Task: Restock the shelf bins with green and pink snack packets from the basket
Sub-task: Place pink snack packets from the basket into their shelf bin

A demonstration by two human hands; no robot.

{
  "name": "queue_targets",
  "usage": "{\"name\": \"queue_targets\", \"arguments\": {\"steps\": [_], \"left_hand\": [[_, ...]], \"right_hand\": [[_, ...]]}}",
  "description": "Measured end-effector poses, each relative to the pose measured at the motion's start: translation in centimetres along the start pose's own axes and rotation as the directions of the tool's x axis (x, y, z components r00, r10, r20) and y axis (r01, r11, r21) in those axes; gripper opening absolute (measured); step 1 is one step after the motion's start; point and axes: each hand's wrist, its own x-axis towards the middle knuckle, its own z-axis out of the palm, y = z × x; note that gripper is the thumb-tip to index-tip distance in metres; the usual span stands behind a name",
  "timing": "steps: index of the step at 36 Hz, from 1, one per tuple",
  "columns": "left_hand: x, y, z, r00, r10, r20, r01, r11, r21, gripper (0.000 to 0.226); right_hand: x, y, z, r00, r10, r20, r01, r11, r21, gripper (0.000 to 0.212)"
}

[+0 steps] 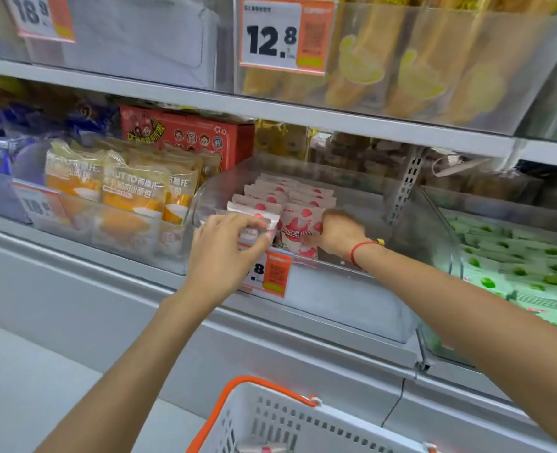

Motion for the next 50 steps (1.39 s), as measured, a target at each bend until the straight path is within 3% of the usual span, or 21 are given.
{"name": "queue_targets", "arguments": {"steps": [3,5,7,9,11,13,18,22,26,32,36,38,41,45,48,50], "left_hand": [[-0.1,-0.1,0.2,1.0,0.007,-0.019,-0.007,1.0,0.001,0.015],[-0.2,-0.1,0.2,1.0,0.011,-0.023,-0.011,1.0,-0.002,0.016],[-0.2,-0.1,0.2,0.999,0.022,-0.033,-0.022,1.0,-0.004,0.017],[-0.2,-0.1,0.2,0.999,0.032,-0.037,-0.032,0.999,0.004,0.019],[-0.4,-0.2,0.2,0.999,0.033,-0.041,-0.033,0.999,0.013,0.02],[-0.5,-0.3,0.3,0.998,0.045,-0.049,-0.044,0.999,0.017,0.021],[-0.6,-0.3,0.6,0.996,0.056,-0.067,-0.054,0.998,0.027,0.021],[-0.6,0.2,0.7,0.998,0.032,-0.056,-0.027,0.995,0.093,0.026],[-1.0,0.8,0.4,0.996,0.059,-0.064,-0.048,0.985,0.163,0.027],[-3.2,3.1,-0.5,0.981,0.062,-0.183,-0.04,0.992,0.12,0.025],[-6.7,5.1,-0.3,0.971,-0.063,-0.23,0.057,0.998,-0.03,0.016],[-8.8,5.6,0.4,0.97,-0.137,-0.203,0.118,0.988,-0.102,0.011],[-12.0,5.3,1.8,0.957,-0.27,-0.101,0.254,0.956,-0.148,0.013],[-16.0,3.4,3.9,0.925,-0.37,0.089,0.376,0.925,-0.057,0.018],[-18.7,0.7,5.7,0.853,-0.443,0.275,0.428,0.896,0.117,0.024],[-20.6,-1.6,7.1,0.777,-0.471,0.417,0.425,0.882,0.204,0.026]], "right_hand": [[0.3,-0.4,0.4,0.987,-0.077,-0.138,0.057,0.987,-0.15,0.081],[0.6,-0.6,0.3,0.956,-0.198,-0.215,0.139,0.955,-0.261,0.092],[0.8,-0.8,-0.3,0.887,-0.41,-0.212,0.287,0.85,-0.442,0.087],[1.0,-0.9,-0.7,0.767,-0.631,-0.111,0.451,0.654,-0.607,0.075],[1.1,-0.8,-0.6,0.68,-0.733,0.01,0.551,0.502,-0.666,0.058],[1.3,-0.5,-0.2,0.669,-0.742,0.042,0.571,0.478,-0.667,0.051],[1.3,-0.5,0.1,0.737,-0.675,0.019,0.559,0.594,-0.578,0.056],[0.6,-0.5,-1.3,0.798,-0.599,0.06,0.575,0.728,-0.373,0.043],[-1.6,-0.2,-2.9,0.82,-0.571,0.047,0.566,0.794,-0.222,0.033],[-7.3,0.3,-4.4,0.815,-0.524,-0.248,0.557,0.826,0.086,0.017],[-12.5,1.0,-3.4,0.788,-0.429,-0.442,0.565,0.789,0.24,0.013],[-15.0,1.6,-1.9,0.793,-0.392,-0.467,0.556,0.779,0.291,0.012],[-17.7,3.0,1.8,0.858,-0.351,-0.375,0.486,0.793,0.368,0.011],[-20.6,5.8,7.9,0.954,-0.278,-0.114,0.3,0.866,0.401,0.009],[-22.6,7.8,12.2,0.968,-0.216,0.13,0.153,0.913,0.377,0.013],[-23.6,9.0,15.2,0.937,-0.175,0.302,0.066,0.938,0.339,0.015]]}}
